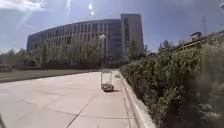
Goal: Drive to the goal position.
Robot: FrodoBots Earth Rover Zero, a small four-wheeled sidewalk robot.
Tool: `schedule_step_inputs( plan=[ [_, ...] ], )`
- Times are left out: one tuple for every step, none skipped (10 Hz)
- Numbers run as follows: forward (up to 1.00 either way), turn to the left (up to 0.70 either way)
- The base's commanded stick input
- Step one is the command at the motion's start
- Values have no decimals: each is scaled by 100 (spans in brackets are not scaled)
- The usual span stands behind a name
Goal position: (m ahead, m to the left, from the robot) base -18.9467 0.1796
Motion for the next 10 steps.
schedule_step_inputs(
  plan=[
    [7,0],
    [7,0],
    [7,0],
    [7,0],
    [6,0],
    [6,0],
    [7,0],
    [7,0],
    [7,0],
    [7,0]
  ],
)
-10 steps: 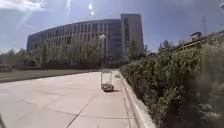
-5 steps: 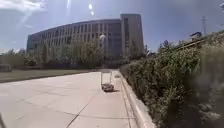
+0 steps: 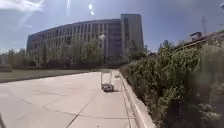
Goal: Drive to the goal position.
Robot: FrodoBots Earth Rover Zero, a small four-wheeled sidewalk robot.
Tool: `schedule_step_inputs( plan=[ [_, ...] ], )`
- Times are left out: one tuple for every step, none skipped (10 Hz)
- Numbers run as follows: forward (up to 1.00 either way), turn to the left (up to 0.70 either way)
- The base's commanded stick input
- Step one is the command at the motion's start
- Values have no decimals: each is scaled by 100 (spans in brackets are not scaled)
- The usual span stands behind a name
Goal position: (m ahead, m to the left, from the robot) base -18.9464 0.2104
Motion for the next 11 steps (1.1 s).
schedule_step_inputs(
  plan=[
    [6,0],
    [7,0],
    [7,0],
    [7,0],
    [6,0],
    [7,0],
    [7,0],
    [7,0],
    [7,0],
    [6,0],
    [6,0]
  ],
)
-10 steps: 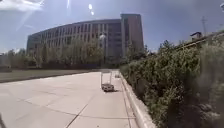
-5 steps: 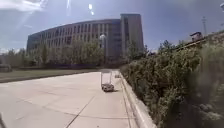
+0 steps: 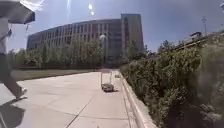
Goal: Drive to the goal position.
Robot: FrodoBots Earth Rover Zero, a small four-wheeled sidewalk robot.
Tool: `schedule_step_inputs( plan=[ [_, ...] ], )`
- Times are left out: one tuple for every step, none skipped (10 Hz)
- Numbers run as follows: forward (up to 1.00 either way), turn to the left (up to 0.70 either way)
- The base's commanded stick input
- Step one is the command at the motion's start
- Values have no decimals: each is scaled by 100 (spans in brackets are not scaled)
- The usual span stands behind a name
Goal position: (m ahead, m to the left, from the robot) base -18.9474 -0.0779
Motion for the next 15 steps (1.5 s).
schedule_step_inputs(
  plan=[
    [7,0],
    [7,0],
    [6,0],
    [7,0],
    [6,0],
    [7,0],
    [7,0],
    [7,0],
    [7,0],
    [7,0],
    [7,0],
    [7,0],
    [7,0],
    [18,0],
    [70,0]
  ],
)
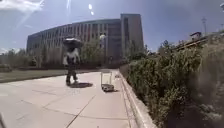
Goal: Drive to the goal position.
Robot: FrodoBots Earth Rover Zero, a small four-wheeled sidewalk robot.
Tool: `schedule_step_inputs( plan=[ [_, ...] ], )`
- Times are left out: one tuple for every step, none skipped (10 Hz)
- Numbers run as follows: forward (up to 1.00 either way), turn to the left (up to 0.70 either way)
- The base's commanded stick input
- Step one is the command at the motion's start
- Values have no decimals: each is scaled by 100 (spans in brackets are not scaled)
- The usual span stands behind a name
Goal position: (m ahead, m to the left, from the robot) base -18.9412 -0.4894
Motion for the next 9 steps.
schedule_step_inputs(
  plan=[
    [70,35],
    [70,35],
    [70,35],
    [70,35],
    [70,35],
    [70,35],
    [70,35],
    [70,35],
    [70,35]
  ],
)
